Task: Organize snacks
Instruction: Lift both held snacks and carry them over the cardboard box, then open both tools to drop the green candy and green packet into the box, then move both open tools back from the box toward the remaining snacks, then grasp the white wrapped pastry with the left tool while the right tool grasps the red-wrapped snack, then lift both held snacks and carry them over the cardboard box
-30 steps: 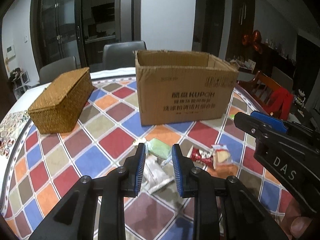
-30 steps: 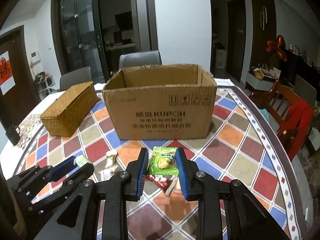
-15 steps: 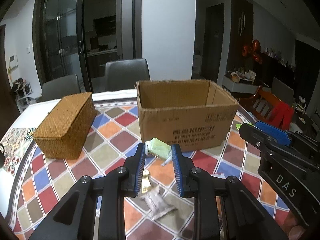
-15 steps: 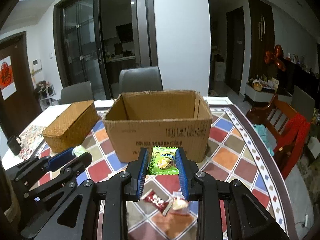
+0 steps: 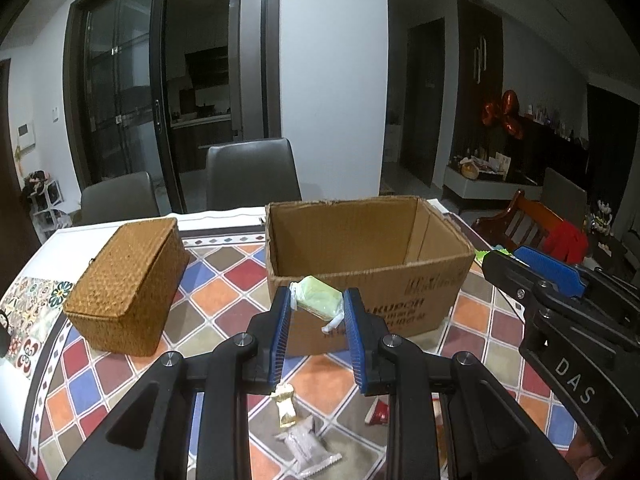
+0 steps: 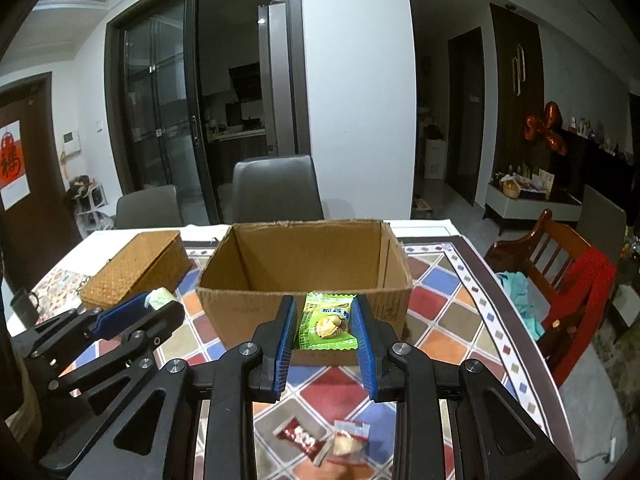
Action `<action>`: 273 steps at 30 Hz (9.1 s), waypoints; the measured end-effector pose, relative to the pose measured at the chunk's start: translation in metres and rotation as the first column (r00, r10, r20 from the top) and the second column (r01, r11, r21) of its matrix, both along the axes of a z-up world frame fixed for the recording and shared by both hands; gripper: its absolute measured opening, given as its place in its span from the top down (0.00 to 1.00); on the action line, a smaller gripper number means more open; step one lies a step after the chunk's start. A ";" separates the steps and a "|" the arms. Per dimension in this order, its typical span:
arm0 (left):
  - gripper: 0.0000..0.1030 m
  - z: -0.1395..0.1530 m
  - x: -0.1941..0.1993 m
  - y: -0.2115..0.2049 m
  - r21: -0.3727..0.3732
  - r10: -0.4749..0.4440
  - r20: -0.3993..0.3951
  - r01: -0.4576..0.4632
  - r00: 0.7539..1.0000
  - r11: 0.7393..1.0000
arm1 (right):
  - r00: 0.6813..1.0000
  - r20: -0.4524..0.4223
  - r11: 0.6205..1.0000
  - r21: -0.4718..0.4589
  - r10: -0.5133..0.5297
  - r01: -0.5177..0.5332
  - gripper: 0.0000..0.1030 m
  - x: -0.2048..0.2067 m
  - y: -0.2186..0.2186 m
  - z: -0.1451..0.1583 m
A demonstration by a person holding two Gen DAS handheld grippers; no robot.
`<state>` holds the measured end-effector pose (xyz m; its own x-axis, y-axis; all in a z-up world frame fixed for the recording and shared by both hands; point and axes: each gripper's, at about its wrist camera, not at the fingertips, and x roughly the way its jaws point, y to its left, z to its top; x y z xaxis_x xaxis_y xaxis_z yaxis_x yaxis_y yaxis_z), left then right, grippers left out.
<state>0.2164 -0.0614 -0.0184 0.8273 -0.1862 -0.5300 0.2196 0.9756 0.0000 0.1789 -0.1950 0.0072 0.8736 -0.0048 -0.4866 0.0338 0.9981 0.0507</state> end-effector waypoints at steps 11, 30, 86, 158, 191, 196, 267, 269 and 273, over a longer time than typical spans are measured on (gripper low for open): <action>0.73 0.006 0.027 -0.004 -0.006 0.011 0.016 -0.011 1.000 1.000 | 1.000 0.029 1.000 -0.022 -0.005 0.005 0.71 0.022 -0.006 0.010; 0.73 0.008 0.079 -0.013 -0.004 0.030 0.036 -0.030 0.999 1.000 | 0.998 0.057 0.998 -0.050 -0.020 0.023 0.71 0.064 -0.013 0.013; 0.32 0.027 0.058 0.001 0.000 0.106 0.082 -0.107 0.991 0.994 | 0.993 0.109 0.996 -0.069 -0.042 0.050 0.41 0.051 -0.013 0.023; 0.32 -0.105 -0.022 0.022 0.099 0.184 -0.194 -0.167 0.964 0.981 | 0.979 -0.141 0.984 -0.082 0.144 -0.156 0.41 -0.013 0.023 -0.101; 0.45 -0.168 -0.001 0.015 0.126 0.190 -0.386 -0.153 0.903 0.980 | 0.863 -0.399 0.937 -0.022 0.310 -0.348 0.49 0.027 0.030 -0.175; 0.64 -0.170 -0.002 0.017 0.113 0.175 -0.392 -0.142 0.903 0.983 | 0.854 -0.418 0.941 0.005 0.311 -0.340 0.66 0.031 0.032 -0.183; 0.68 -0.055 -0.020 0.012 0.034 0.108 -0.188 -0.103 0.976 0.994 | 0.977 -0.177 0.993 0.010 0.120 -0.120 0.74 -0.004 0.013 -0.056; 0.68 -0.049 -0.019 0.012 0.030 0.105 -0.177 -0.102 0.979 0.994 | 0.980 -0.163 0.993 0.008 0.117 -0.118 0.74 -0.004 0.012 -0.050; 0.68 -0.041 -0.016 0.010 0.028 0.102 -0.162 -0.099 0.981 0.995 | 0.983 -0.144 0.994 0.003 0.113 -0.113 0.74 -0.005 0.011 -0.042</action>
<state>0.2000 -0.0510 -0.0591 0.7431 -0.0947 -0.6624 0.1192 0.9928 -0.0083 0.1742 -0.1839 -0.0345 0.7899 0.0870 -0.6070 -0.0727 0.9962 0.0483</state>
